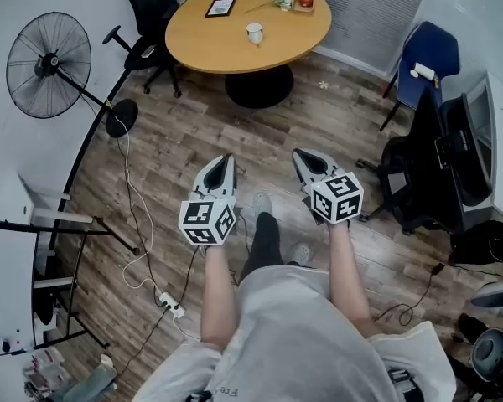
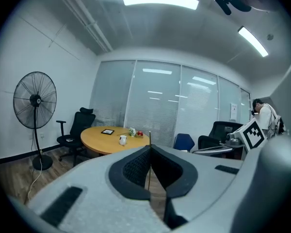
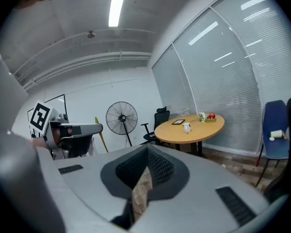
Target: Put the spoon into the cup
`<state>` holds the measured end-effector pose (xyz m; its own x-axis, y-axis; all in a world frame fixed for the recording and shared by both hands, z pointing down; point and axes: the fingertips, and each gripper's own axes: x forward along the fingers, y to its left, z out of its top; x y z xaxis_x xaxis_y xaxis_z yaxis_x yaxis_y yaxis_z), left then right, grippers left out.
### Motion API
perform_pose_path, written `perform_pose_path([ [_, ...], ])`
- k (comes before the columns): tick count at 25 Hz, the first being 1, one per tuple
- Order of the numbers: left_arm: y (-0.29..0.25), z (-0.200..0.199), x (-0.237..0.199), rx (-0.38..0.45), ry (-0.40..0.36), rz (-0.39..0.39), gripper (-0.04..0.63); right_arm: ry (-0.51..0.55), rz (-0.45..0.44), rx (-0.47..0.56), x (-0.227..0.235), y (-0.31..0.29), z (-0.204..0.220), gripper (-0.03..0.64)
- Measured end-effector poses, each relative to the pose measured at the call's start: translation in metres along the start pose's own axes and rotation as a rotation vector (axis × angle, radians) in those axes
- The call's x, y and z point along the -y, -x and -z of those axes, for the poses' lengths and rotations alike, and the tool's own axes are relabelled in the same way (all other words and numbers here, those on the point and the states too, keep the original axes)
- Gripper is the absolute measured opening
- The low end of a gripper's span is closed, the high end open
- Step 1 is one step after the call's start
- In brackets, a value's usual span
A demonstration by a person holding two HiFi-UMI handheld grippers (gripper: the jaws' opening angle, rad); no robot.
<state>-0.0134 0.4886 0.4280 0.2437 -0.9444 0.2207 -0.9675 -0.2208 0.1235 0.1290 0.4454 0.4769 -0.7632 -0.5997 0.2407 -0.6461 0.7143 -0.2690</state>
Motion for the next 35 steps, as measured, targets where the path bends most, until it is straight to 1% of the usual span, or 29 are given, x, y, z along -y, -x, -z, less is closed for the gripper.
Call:
perform_pose_path([
  [3,-0.006,0.004,-0.011,-0.01,0.02,-0.014,0.009,-0.04,-0.008,-0.003,0.008,-0.01,0.008,-0.005],
  [6,-0.019,0.011,-0.029,-0.016,0.062,-0.026,0.009,-0.073,-0.002,-0.036,0.023,-0.024,0.019,-0.004],
  [8,-0.033,0.012,-0.043,-0.018,0.093,-0.031,0.009,-0.073,0.006,-0.078,0.035,-0.036,0.022,-0.003],
  [11,-0.06,0.002,-0.066,-0.01,0.112,-0.034,0.009,-0.063,0.001,-0.126,0.047,-0.063,0.017,-0.003],
  [16,-0.118,-0.031,-0.101,0.009,0.105,-0.022,0.009,-0.053,-0.007,-0.152,0.073,-0.115,-0.01,-0.003],
  [22,-0.179,-0.065,-0.16,0.01,0.101,0.005,0.009,-0.06,0.04,-0.155,0.101,-0.181,-0.046,-0.003],
  [26,-0.216,-0.075,-0.184,-0.003,0.091,0.049,0.009,-0.07,0.079,-0.147,0.12,-0.211,-0.062,-0.003],
  [29,-0.237,-0.082,-0.202,0.004,0.094,0.074,0.009,-0.069,0.106,-0.147,0.129,-0.23,-0.068,-0.003],
  [35,-0.26,-0.084,-0.233,0.016,0.112,0.102,0.009,-0.075,0.146,-0.148,0.136,-0.256,-0.069,-0.003],
])
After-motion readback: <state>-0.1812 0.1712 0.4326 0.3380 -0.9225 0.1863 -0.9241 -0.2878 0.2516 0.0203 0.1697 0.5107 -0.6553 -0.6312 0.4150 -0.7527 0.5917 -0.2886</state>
